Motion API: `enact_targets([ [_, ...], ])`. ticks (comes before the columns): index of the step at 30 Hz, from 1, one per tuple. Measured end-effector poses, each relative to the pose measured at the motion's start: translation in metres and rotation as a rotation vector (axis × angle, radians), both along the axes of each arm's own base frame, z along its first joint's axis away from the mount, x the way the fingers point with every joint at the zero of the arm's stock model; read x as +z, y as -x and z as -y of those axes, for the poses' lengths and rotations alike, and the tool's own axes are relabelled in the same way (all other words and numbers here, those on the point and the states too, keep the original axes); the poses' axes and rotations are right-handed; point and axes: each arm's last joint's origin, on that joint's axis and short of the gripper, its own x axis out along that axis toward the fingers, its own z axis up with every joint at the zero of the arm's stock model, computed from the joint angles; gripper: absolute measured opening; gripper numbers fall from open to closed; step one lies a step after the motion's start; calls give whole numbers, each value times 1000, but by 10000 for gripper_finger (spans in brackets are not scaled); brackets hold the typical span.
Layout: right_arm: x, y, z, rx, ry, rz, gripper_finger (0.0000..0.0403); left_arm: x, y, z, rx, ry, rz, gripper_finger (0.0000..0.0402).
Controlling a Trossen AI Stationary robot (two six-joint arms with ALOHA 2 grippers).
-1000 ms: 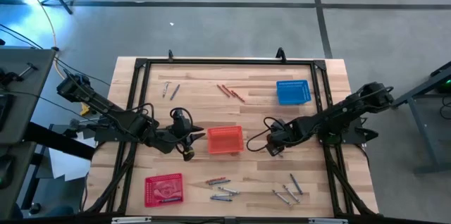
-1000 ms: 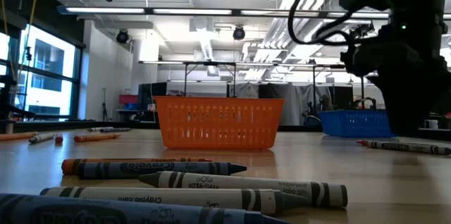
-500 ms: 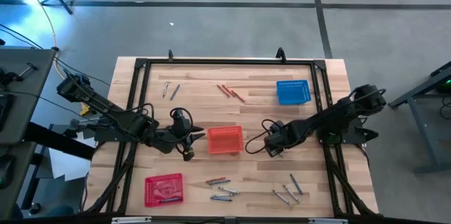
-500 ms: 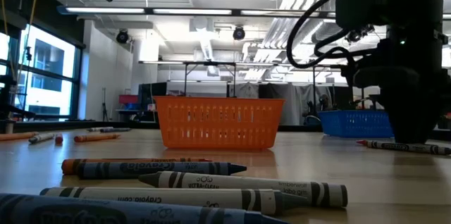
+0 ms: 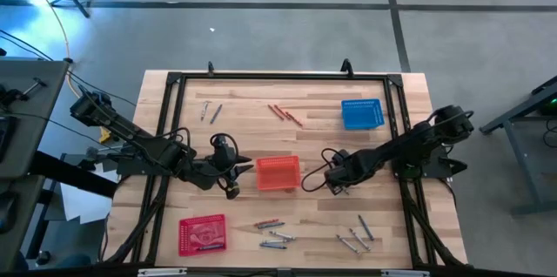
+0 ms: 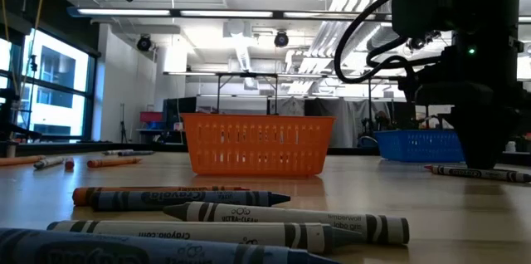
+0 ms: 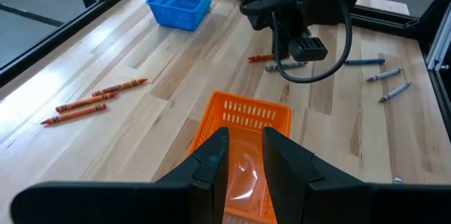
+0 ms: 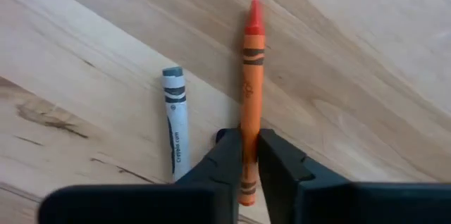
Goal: Sort crayons
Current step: Put the orange crayon into the orange bin
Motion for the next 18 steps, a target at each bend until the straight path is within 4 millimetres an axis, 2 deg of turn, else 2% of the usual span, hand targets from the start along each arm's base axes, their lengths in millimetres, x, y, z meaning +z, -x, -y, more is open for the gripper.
enact_targets([
  [3,4,-1,0,22,5,-16,7,0,0,0,0,0,0,76],
  [8,16,0,1,55,25,-30,10,0,0,0,0,0,0,76],
  [14,42,-1,2,90,48,84,3,0,0,1,-3,0,0,76],
  [18,67,0,4,107,78,186,4,0,0,1,-3,0,0,76],
])
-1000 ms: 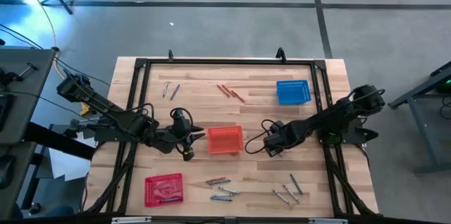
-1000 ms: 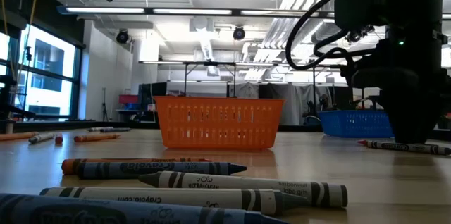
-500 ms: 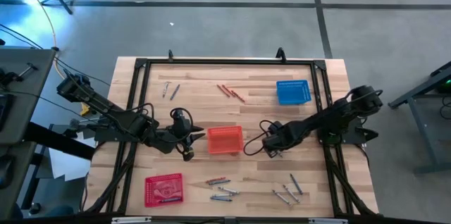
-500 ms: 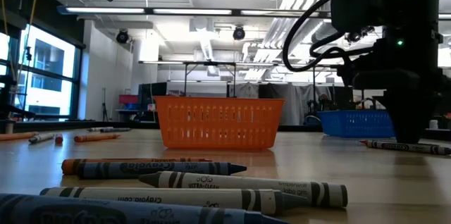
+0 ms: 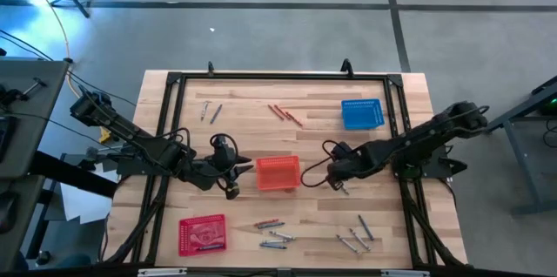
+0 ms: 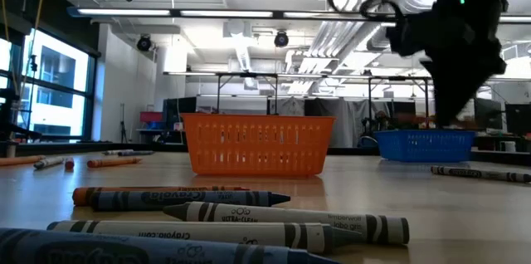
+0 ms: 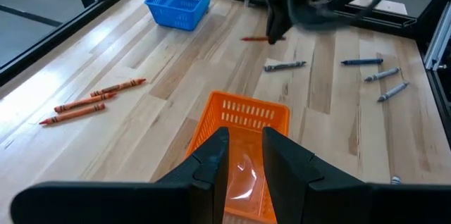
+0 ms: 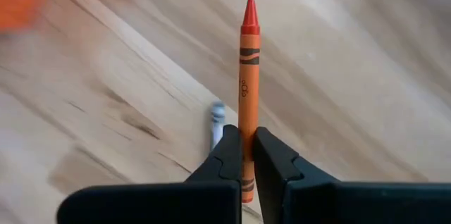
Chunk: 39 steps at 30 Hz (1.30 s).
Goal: Sort crayons
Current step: Put the orange crayon into the orange bin
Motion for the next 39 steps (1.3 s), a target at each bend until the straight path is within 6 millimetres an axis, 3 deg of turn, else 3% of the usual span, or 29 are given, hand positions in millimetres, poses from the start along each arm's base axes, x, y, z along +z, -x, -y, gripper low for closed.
enact_targets([
  [8,50,0,-3,109,143,261,4,1,-1,-1,2,0,8,76],
  [18,98,-24,-32,499,432,672,5,13,-21,4,-100,-169,143,76],
  [23,102,-28,-38,561,561,769,5,18,-37,9,-135,-262,259,76],
  [29,95,-32,-40,562,598,803,5,13,-49,15,-213,-320,295,76],
  [39,81,-54,-50,611,662,864,5,11,-63,2,-175,-285,350,76],
])
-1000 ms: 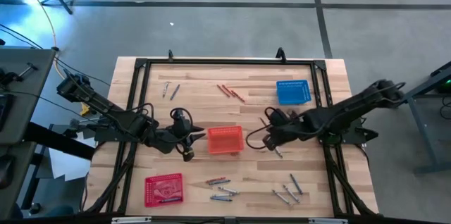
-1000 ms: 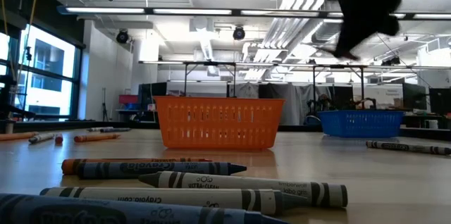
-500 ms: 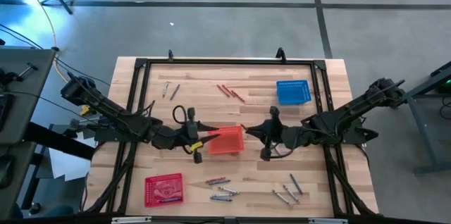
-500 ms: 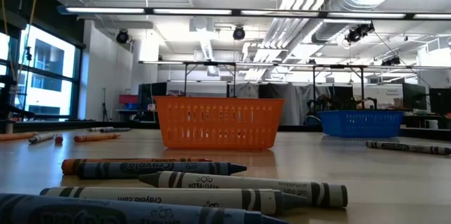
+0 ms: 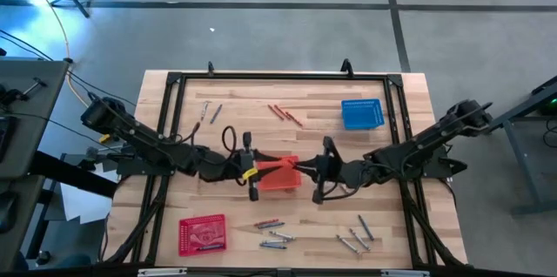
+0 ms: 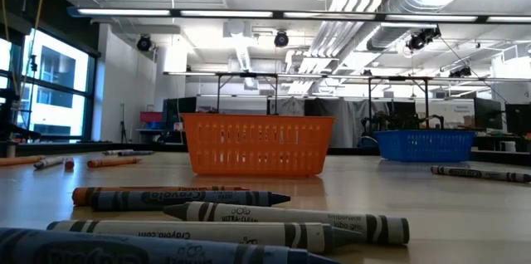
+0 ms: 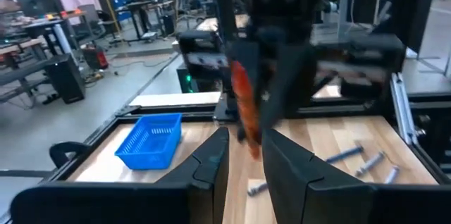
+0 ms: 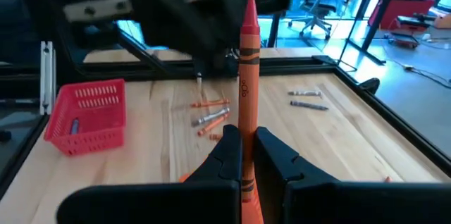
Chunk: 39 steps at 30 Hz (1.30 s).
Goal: Sort crayons
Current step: Put the orange crayon into the orange bin
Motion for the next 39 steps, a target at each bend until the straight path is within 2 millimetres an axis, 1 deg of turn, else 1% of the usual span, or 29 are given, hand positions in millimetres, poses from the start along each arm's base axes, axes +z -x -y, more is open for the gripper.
enact_targets([
  [4,-4,-3,-2,3,1,-2,5,1,-1,-3,9,3,6,76],
  [10,-3,-4,-2,4,-4,10,5,1,-2,-1,-66,11,11,76],
  [16,-2,-4,-2,4,-9,22,5,3,-2,-3,-31,15,27,78],
  [24,2,-5,-3,23,3,53,5,3,-4,-7,-44,10,29,110],
  [30,2,-8,2,41,-2,51,5,4,-4,-6,-50,6,41,131],
  [39,4,-13,13,67,-26,66,5,8,-4,-6,-51,18,72,141],
])
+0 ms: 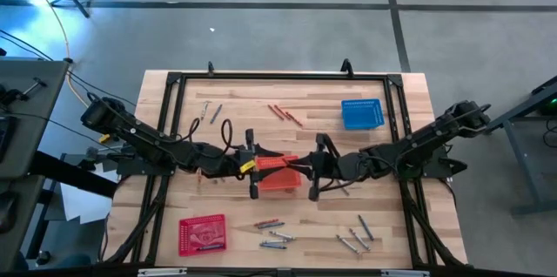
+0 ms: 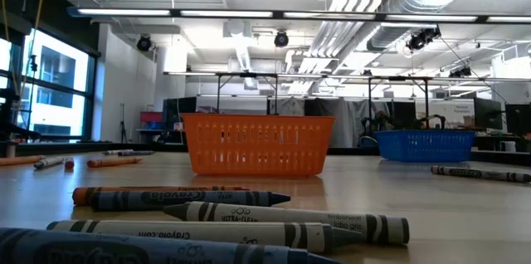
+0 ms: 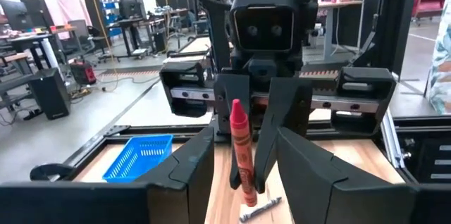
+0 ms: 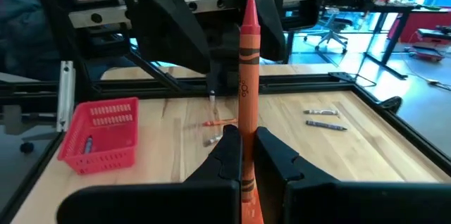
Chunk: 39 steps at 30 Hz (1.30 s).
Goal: Sort crayons
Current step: Put the orange crayon into the orange bin
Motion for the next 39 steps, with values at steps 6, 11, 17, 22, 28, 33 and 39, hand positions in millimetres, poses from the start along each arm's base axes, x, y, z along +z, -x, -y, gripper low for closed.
enact_targets([
  [6,3,-3,4,42,-15,25,5,1,0,-1,1,5,12,141],
  [11,5,-4,6,59,-11,46,5,2,-1,-2,-55,9,23,141],
  [17,6,-4,5,74,-16,58,5,4,-4,-9,-103,14,44,139],
  [22,6,-4,5,76,-17,58,5,4,-6,-15,-95,14,44,124],
  [28,6,-4,5,78,-3,56,5,4,-7,-16,-94,13,44,79],
  [33,7,-4,5,78,4,60,5,4,-7,-16,-100,12,42,24],
  [39,7,-4,5,80,3,60,5,4,-7,-15,-128,11,41,8],
])
